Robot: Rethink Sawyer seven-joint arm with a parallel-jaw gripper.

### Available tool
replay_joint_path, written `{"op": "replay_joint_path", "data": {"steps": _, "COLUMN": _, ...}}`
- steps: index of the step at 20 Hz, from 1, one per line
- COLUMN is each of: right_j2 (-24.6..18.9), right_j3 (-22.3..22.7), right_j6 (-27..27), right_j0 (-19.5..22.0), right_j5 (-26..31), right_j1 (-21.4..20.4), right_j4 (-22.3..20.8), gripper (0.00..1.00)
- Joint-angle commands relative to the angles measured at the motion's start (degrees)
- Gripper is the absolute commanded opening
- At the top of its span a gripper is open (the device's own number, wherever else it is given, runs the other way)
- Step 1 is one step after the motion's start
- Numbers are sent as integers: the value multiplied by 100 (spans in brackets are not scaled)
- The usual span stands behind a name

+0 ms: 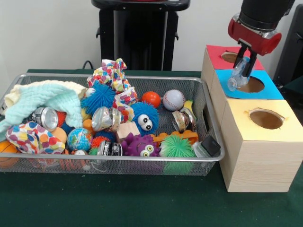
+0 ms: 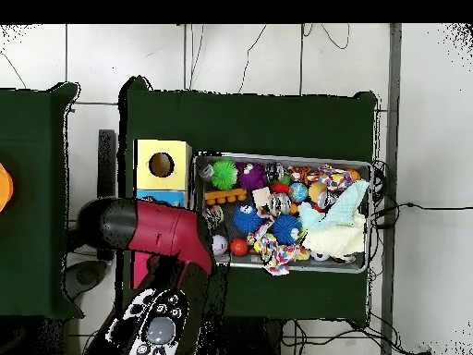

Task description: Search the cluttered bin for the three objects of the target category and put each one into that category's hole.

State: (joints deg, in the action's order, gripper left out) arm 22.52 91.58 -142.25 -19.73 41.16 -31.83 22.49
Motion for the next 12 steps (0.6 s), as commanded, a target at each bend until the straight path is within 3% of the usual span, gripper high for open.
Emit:
{"op": "replay_joint_path", "data": {"steps": 1, "right_j2": -242, "right_j3": 585, "right_j6": -1557, "right_j0": -73, "right_j5": -255, "right_j1": 233, "right_j4": 273, "gripper": 0}}
{"op": "replay_joint_path", "data": {"steps": 12, "right_j2": -275, "right_j3": 779, "right_j6": -1533, "right_j0": -171, "right_j5": -453, "right_j1": 260, "right_j4": 506, "gripper": 0}}
